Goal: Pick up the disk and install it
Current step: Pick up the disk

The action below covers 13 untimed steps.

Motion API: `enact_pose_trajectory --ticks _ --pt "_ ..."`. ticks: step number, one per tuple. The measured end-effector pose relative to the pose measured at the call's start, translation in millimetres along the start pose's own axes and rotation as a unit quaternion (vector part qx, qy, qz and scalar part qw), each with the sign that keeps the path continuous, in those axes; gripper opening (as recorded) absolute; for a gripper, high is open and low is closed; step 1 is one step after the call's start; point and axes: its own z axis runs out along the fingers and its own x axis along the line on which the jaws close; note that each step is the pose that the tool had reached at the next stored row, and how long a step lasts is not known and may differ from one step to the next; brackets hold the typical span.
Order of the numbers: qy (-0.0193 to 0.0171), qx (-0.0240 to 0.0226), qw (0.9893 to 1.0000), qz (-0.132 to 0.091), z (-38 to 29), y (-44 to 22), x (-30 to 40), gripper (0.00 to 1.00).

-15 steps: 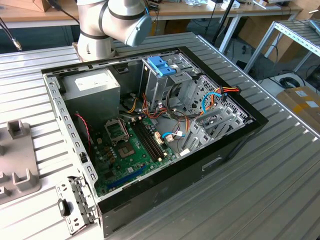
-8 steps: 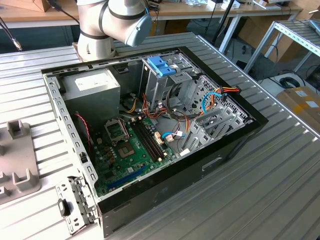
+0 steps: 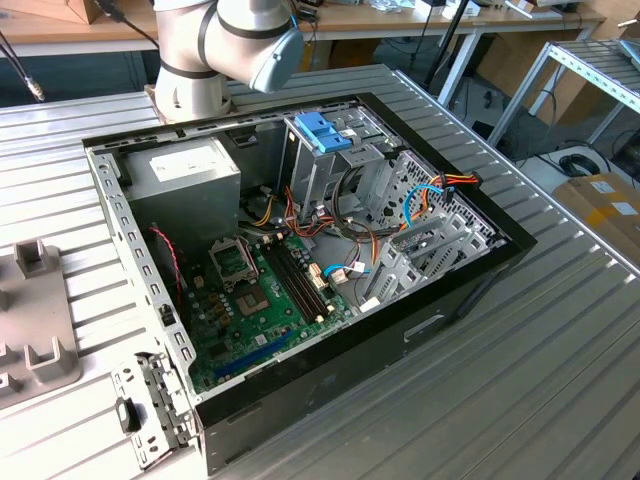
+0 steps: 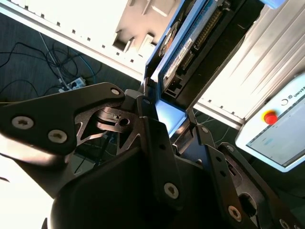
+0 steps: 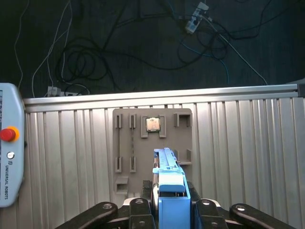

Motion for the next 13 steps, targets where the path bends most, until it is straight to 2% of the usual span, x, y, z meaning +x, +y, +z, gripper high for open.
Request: enact_pose_trajectory --ticks 13 --pt "0.0001 0.0001 1.0000 0.000 -0.3 -7.5 -0.5 0.37"
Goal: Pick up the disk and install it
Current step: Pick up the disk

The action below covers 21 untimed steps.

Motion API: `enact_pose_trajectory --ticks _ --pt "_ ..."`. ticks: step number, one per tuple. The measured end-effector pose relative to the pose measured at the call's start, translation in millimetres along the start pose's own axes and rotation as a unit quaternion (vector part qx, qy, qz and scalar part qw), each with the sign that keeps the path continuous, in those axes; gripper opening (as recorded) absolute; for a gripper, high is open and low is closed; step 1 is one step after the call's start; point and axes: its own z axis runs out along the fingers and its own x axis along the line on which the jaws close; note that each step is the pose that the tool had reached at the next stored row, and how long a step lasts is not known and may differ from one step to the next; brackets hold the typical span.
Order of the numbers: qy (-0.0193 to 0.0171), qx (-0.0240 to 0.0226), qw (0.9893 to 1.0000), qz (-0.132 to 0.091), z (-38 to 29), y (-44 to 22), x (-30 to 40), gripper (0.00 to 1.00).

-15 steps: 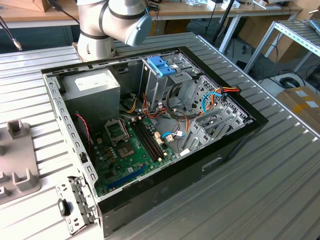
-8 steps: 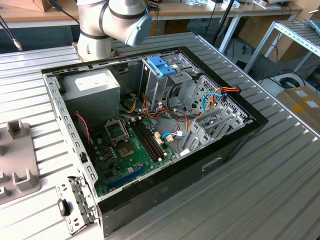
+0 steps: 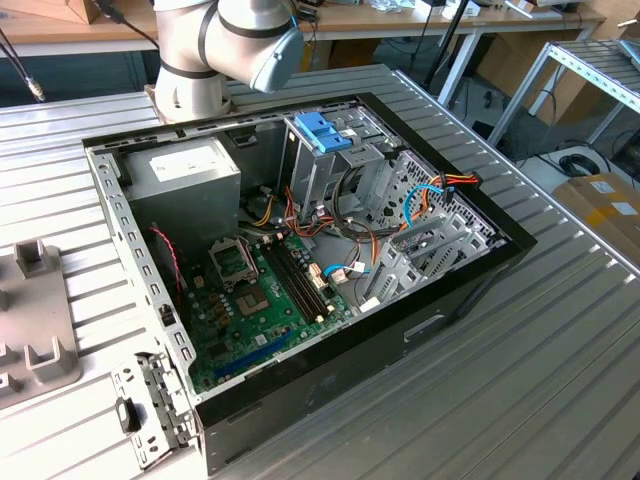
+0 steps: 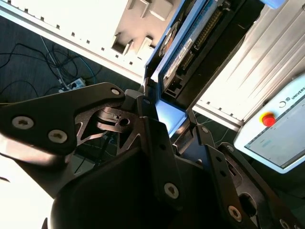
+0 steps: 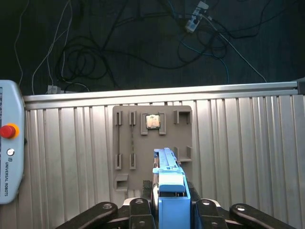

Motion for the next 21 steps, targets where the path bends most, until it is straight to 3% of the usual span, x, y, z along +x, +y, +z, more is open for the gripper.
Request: enact_pose_trajectory --ticks 21 --pt "0.0002 0.0000 1.0000 0.000 -0.4 -12.4 -0.9 0.37"
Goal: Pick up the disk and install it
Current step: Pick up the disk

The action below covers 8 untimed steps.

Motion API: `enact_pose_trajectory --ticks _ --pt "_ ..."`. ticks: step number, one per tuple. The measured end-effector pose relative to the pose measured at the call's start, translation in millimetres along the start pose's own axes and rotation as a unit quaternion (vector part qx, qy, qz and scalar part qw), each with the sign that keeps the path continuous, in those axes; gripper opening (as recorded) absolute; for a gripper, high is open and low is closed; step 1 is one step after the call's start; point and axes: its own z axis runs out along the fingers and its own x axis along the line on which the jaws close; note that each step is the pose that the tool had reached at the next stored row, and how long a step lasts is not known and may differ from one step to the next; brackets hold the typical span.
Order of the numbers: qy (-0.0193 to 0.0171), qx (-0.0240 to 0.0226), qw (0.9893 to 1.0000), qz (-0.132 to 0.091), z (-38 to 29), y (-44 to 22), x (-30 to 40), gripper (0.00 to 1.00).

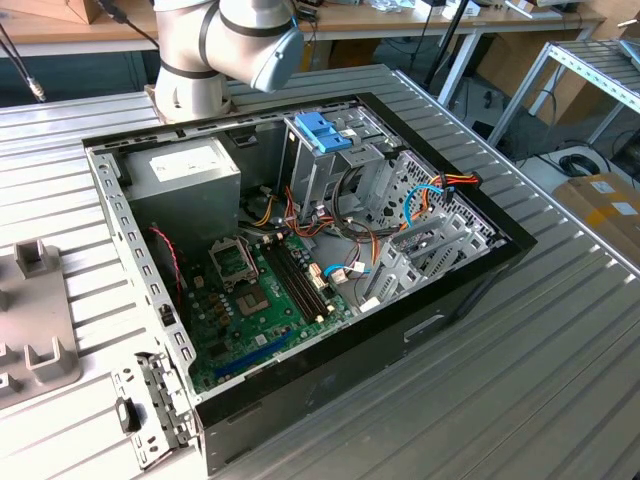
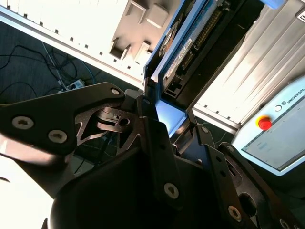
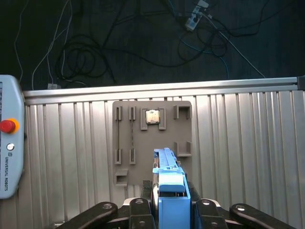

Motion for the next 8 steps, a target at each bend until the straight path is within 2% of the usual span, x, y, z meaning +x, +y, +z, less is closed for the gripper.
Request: enact_pose_trajectory --ticks 8 --pt "0.0001 0.0000 1.0000 0.000 -0.2 -5.4 -0.4 0.37"
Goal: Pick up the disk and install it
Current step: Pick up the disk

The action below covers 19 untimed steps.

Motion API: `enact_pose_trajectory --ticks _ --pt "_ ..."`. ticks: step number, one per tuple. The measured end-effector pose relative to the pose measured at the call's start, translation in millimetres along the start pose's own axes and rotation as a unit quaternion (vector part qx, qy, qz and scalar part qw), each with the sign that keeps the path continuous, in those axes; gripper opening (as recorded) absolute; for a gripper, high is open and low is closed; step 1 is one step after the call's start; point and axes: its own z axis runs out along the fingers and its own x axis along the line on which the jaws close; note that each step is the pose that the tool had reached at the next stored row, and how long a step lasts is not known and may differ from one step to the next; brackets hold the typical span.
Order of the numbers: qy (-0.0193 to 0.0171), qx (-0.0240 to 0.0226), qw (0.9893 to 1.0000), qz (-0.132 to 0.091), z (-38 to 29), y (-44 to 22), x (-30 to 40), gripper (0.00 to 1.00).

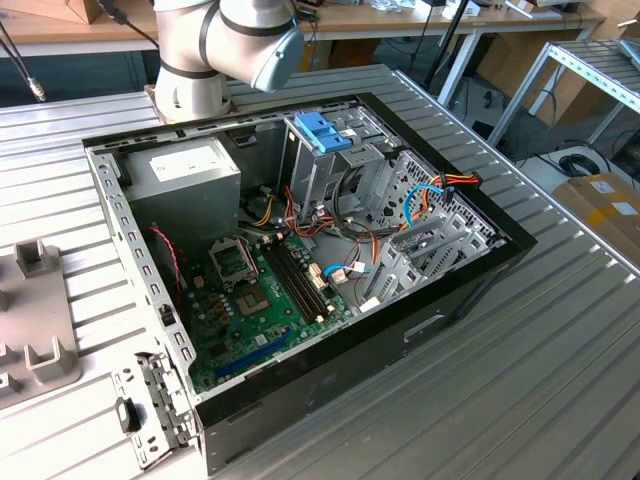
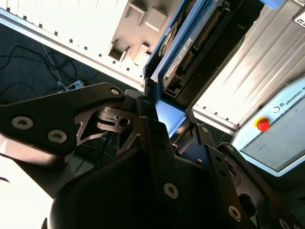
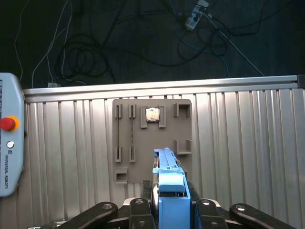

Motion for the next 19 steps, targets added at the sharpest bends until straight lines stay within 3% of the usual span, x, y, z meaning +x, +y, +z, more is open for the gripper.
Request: enact_pose_trajectory --ticks 16,17,19 --pt "0.0001 0.0000 1.0000 0.000 -0.4 -12.8 -0.8 0.37" --pt "0.0002 0.0000 1.0000 0.000 -0.5 -17.5 -1.1 0.37" --pt "0.0004 0.0000 1.0000 0.000 -0.6 -20.1 -1.3 0.37"
